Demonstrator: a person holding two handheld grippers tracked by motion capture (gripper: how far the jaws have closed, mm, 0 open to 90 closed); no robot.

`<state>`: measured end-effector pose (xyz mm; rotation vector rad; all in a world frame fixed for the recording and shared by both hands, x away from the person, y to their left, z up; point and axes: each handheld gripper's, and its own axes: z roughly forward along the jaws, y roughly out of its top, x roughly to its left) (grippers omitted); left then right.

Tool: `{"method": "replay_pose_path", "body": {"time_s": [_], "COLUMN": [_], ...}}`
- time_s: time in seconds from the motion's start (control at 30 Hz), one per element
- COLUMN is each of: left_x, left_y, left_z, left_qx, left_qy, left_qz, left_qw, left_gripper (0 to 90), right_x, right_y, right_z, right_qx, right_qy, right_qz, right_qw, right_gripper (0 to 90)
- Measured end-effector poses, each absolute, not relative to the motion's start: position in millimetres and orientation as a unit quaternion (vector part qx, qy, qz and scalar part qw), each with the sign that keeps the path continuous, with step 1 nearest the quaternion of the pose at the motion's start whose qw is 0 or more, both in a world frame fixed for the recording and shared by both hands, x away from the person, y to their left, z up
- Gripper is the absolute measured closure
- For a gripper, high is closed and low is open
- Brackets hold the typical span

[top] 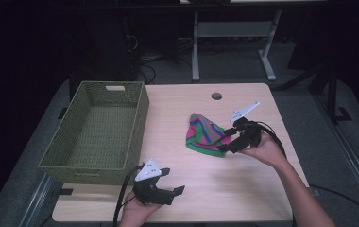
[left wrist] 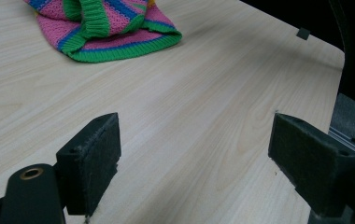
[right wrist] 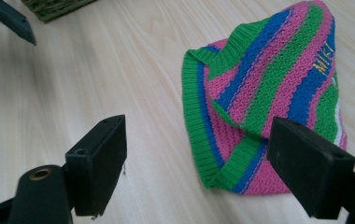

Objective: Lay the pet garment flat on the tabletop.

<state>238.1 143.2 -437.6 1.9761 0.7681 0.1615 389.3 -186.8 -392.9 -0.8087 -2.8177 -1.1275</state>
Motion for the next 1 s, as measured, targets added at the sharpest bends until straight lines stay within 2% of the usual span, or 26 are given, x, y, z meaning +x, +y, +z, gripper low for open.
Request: {"method": "replay_pose_path", "body": {"time_s": [0.73, 1.0], "left_x": [239, 240], "left_y": [144, 144], "left_z": [-438, -438], "left_qx": [0.810, 0.809], "left_qy": [0.316, 0.318], "left_qz": [0.066, 0.065], "left_qw": [0.489, 0.490], "left_gripper": [16.6, 16.6], "right_x": [422, 429], "right_y": [-170, -167], "right_z": [-403, -411], "right_qx": [-0.275, -0.281], "right_qy": [-0.897, -0.896], "right_qz": [-0.346, -0.344], "right_qw": [0.011, 0.001], "right_gripper": [21.3, 22.3]}}
